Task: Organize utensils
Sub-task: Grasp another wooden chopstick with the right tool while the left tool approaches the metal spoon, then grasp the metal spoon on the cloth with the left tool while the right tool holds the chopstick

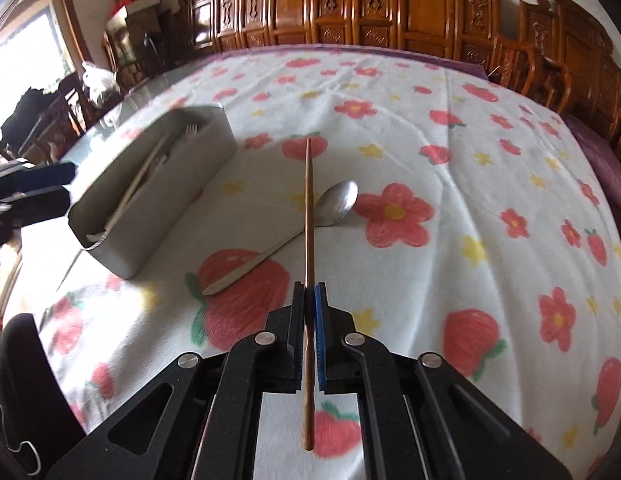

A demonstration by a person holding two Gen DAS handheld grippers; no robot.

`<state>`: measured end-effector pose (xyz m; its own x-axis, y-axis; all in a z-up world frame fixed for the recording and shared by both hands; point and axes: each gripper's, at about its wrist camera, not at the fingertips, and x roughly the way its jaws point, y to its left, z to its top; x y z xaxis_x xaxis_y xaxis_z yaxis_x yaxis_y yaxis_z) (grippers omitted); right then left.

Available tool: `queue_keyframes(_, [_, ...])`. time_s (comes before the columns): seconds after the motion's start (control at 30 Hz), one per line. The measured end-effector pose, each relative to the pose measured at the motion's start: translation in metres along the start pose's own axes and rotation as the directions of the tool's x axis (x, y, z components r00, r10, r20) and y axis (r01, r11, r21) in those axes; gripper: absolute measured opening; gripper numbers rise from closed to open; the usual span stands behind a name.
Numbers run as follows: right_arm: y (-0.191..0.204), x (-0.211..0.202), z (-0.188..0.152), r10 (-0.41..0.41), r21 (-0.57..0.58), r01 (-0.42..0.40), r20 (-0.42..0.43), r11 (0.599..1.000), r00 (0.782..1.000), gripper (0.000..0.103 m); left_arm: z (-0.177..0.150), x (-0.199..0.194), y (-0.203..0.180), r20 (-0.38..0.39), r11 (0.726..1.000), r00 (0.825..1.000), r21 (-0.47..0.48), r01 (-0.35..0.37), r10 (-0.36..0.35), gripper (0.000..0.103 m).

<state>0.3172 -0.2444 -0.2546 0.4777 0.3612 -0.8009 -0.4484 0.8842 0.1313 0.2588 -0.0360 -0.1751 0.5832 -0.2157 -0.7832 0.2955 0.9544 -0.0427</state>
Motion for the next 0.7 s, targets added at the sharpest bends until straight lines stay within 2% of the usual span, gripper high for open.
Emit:
queue_keyframes(0.23, [-0.031, -0.018, -0.024, -0.041, 0.064, 0.04, 0.009, 0.997, 0.999, 0.006, 0.015, 0.031, -0.027, -0.023, 0.999, 0.999, 0.033, 0.025, -0.025, 0.044])
queue_keyframes(0.53, [-0.067, -0.012, -0.045, -0.093, 0.1, 0.095, -0.027, 0.99, 0.995, 0.006, 0.04, 0.087, -0.057, -0.067, 0.996, 0.996, 0.06, 0.059, -0.055, 0.044])
queue_keyframes(0.7, [-0.082, -0.01, -0.05, -0.093, 0.128, 0.098, -0.04, 0.987, 0.995, 0.006, 0.051, 0.119, -0.069, -0.098, 0.995, 0.993, 0.07, 0.067, -0.06, 0.04])
